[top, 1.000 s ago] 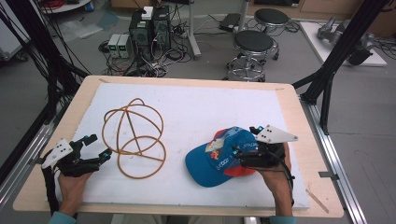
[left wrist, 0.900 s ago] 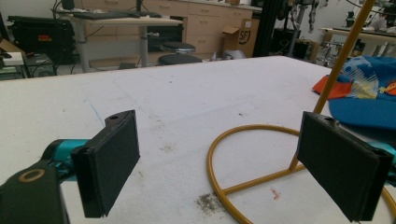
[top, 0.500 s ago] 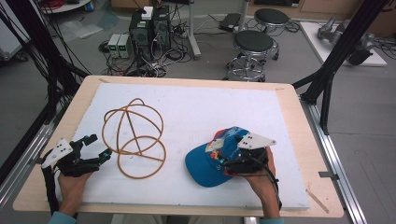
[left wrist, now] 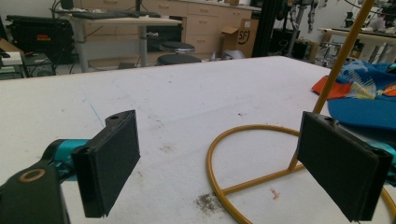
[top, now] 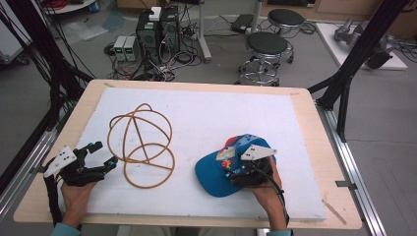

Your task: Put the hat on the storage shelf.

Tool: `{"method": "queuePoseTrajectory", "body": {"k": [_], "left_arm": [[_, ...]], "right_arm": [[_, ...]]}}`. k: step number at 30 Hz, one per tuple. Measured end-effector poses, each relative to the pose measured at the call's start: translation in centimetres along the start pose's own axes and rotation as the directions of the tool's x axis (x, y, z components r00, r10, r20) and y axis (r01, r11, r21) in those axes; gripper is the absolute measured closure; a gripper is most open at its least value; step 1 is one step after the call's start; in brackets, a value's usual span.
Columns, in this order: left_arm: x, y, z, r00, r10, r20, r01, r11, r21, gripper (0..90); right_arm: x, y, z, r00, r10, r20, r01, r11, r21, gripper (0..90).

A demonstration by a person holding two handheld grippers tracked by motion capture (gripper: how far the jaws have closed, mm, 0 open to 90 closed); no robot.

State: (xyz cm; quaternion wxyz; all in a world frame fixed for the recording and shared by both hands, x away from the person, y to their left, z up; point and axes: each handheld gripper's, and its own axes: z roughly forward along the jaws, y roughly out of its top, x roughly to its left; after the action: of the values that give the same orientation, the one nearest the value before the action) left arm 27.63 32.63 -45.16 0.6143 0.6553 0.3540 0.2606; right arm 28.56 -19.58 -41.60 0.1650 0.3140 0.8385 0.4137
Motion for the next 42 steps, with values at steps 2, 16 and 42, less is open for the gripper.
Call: {"method": "queuePoseTrajectory", "body": {"k": [2, 16, 42], "left_arm": [[0.0, 0.0, 0.0, 1.0000, 0.000, 0.000, 0.000, 1.0000, 0.000, 13.6], [0.0, 0.0, 0.0, 1.0000, 0.001, 0.002, -0.001, 1.0000, -0.002, 13.6], [0.0, 0.0, 0.0, 1.0000, 0.002, 0.002, -0.002, 1.0000, -0.002, 13.6]], "right_arm": [[-0.1, -0.2, 0.2, 0.9998, 0.016, -0.009, -0.016, 1.000, 0.002, 28.9], [-0.9, -0.7, 0.4, 0.9934, 0.084, -0.078, -0.082, 0.996, 0.030, 40.5], [-1.9, -1.3, 1.9, 0.9672, 0.145, -0.209, -0.115, 0.982, 0.147, 77.8]]}}
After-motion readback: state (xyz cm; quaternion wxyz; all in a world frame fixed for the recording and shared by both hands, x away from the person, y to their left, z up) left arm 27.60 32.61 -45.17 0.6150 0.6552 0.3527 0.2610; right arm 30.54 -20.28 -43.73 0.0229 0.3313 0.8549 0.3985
